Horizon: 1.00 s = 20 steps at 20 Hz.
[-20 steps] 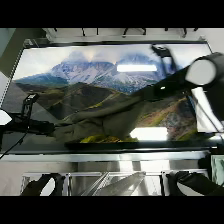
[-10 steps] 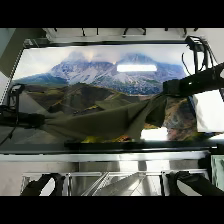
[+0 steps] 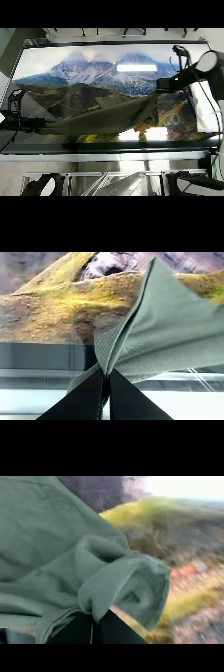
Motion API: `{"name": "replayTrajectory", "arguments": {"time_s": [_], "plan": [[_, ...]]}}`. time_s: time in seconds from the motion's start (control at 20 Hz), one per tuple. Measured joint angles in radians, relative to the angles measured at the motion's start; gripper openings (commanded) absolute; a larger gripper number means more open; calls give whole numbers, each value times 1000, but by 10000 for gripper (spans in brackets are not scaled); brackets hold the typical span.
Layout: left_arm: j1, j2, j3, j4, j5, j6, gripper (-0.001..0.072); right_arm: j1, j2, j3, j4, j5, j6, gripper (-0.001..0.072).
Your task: Fold the shirts.
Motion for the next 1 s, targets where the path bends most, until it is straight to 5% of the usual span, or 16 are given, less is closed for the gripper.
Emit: {"name": "replayTrajectory", "arguments": {"time_s": [0.35, 0.6, 1.0], "plan": [[0, -28, 106, 0, 68, 0, 13, -2, -53, 0, 216, -64, -87, 30], [0, 44, 318, -1, -21, -16, 13, 2, 187, 1, 270, -48, -87, 29], [0, 181, 689, 91, -139, -26, 12, 4, 620, 2, 234, 143, 55, 29]]}}
